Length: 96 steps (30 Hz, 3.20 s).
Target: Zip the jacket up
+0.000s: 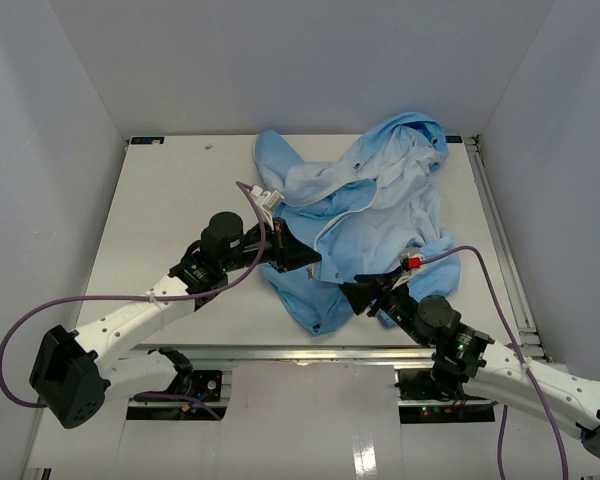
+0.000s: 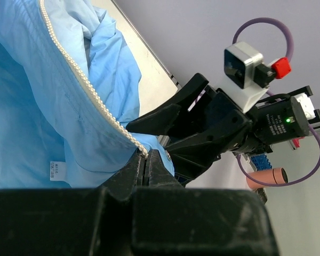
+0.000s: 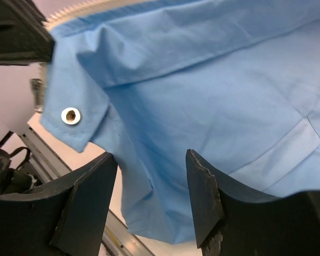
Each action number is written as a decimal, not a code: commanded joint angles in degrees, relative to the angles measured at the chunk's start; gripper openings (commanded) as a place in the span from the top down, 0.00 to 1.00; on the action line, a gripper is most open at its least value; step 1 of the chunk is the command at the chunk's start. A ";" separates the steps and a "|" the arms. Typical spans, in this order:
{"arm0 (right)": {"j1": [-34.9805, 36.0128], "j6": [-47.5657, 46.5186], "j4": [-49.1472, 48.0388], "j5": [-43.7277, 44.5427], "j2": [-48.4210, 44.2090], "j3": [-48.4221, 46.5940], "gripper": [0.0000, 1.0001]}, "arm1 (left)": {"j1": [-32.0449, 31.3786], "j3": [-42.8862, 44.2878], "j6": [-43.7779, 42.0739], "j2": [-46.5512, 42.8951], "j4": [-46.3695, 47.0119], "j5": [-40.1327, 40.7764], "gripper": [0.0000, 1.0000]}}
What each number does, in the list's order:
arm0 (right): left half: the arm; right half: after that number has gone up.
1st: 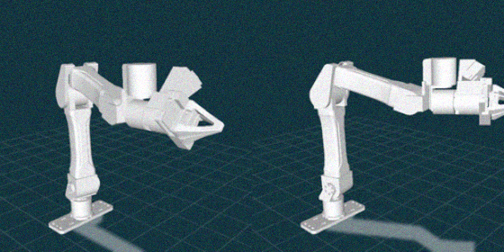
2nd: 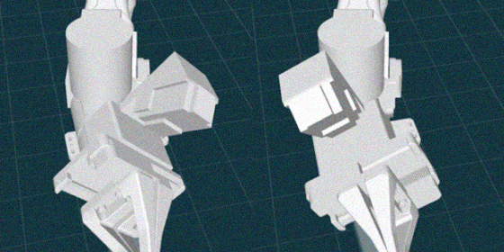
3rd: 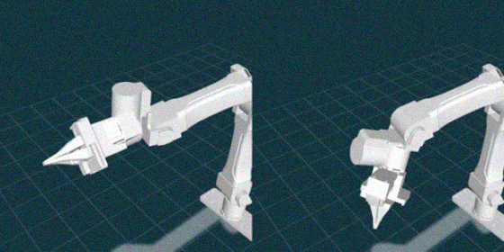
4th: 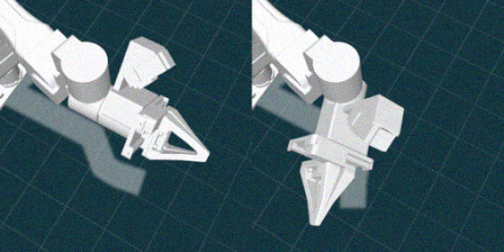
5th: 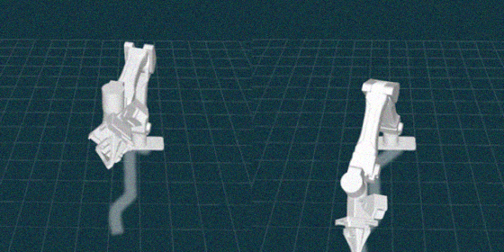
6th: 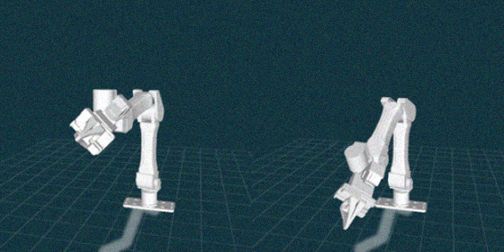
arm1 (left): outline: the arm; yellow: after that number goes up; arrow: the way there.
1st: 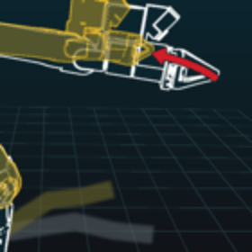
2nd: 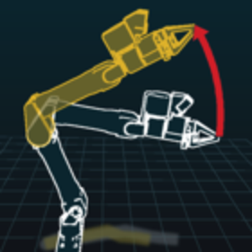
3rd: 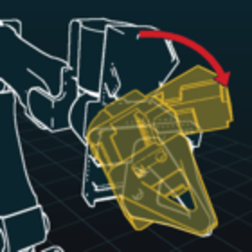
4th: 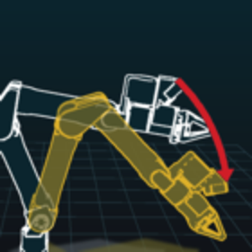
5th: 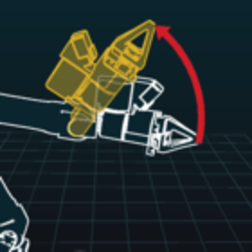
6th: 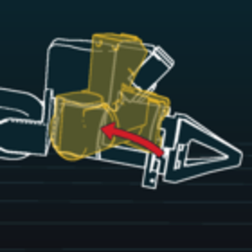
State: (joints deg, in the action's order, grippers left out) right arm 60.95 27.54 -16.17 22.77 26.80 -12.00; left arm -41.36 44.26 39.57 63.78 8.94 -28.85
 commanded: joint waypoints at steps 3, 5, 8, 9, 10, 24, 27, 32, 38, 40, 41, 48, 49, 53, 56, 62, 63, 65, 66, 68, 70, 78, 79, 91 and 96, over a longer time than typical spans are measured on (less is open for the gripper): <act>0.15 -3.43 -3.22 -10.91 -3.36 -4.15 0.40 | 0.14 -1.04 -0.53 -1.46 1.92 0.55 1.00; 0.20 -4.10 -3.14 -12.43 -3.93 -4.77 0.40 | 0.14 -1.35 -0.33 -1.33 2.41 0.55 1.00; 0.14 -4.34 -3.77 -14.15 -5.17 -4.87 0.41 | 0.14 -1.54 -0.20 -1.21 2.75 0.64 1.00; 0.14 -4.38 -3.92 -14.35 -5.22 -5.02 0.41 | 0.14 -1.54 -0.25 -1.26 2.80 0.69 1.00; 0.14 -4.42 -3.93 -14.49 -5.24 -5.23 0.41 | 0.14 -1.55 -0.29 -1.32 2.82 0.75 1.00; 0.19 -3.76 -4.57 -13.27 2.63 -10.74 0.41 | 0.14 -2.61 -0.37 -2.66 3.87 1.83 1.00; 0.19 -3.26 -4.48 -12.25 7.21 -12.96 0.42 | 0.14 -2.82 -0.41 -3.07 4.35 1.82 1.00; 0.27 -2.54 -8.01 -12.14 12.63 -13.31 0.42 | 0.14 -3.82 -0.33 -4.01 5.82 1.48 1.00; 0.22 -2.56 -11.06 -12.42 15.86 -13.10 0.42 | 0.14 -4.75 -0.29 -4.77 7.24 0.93 1.00; 0.30 -2.59 -12.37 -12.49 16.17 -12.90 0.43 | 0.14 -5.05 -0.15 -5.02 7.99 0.75 1.00; 0.27 -2.62 -12.57 -12.49 16.37 -12.96 0.43 | 0.14 -5.24 -0.02 -5.12 8.35 0.59 1.00; 0.22 -2.83 -14.24 -13.18 18.12 -13.13 0.45 | 0.15 -5.59 0.60 -5.16 9.97 -0.16 1.00; 0.22 -2.75 -14.24 -13.10 18.21 -13.12 0.45 | 0.23 -5.67 0.68 -5.17 10.04 -0.24 1.00; 0.22 -2.68 -14.32 -12.63 18.16 -12.62 0.48 | 0.14 -5.74 0.68 -5.41 10.03 -0.26 1.00; 0.22 -2.77 -14.32 -12.40 17.98 -12.41 0.51 | 0.14 -5.74 0.59 -5.47 10.05 -0.15 1.00; 0.22 -3.19 -15.23 -13.58 19.29 -12.50 0.70 | 0.16 -5.69 0.68 -4.99 10.42 -0.35 1.00; 0.22 -3.19 -15.39 -13.79 19.46 -12.42 0.72 | 0.21 -5.76 0.68 -4.99 10.52 -0.40 1.00; 0.22 -3.43 -16.10 -14.47 19.77 -12.26 0.79 | 0.14 -5.76 0.68 -4.99 10.66 -0.57 1.00; 0.22 -3.46 -16.48 -14.90 19.78 -12.10 0.80 | 0.14 -5.76 0.60 -4.99 10.74 -0.67 1.00; 0.22 -3.81 -17.11 -15.45 19.70 -11.84 0.83 | 0.17 -5.70 0.33 -4.87 10.87 -0.94 1.00; 0.22 -3.95 -17.58 -15.64 19.41 -11.23 0.84 | 0.23 -5.90 0.33 -4.74 11.14 -1.16 1.00; 0.22 -3.89 -18.23 -15.30 19.56 -11.11 0.74 | 0.19 -6.15 0.86 -4.33 12.55 -1.60 1.00; 0.22 -3.81 -18.40 -15.13 19.49 -10.87 0.76 | 0.14 -6.11 0.86 -4.28 12.60 -1.65 1.00; 0.22 -7.34 -22.26 -16.08 20.19 -7.72 0.92 | 0.14 -4.78 -2.68 -5.04 7.22 1.92 0.58; 0.22 -9.11 -25.78 -12.70 15.58 0.02 0.92 | 0.93 -3.29 -5.15 -6.99 -1.75 9.56 0.42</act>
State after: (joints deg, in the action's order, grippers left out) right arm 60.93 21.09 -34.95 7.33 46.44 -17.68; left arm -41.31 38.43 37.50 60.02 14.77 -26.05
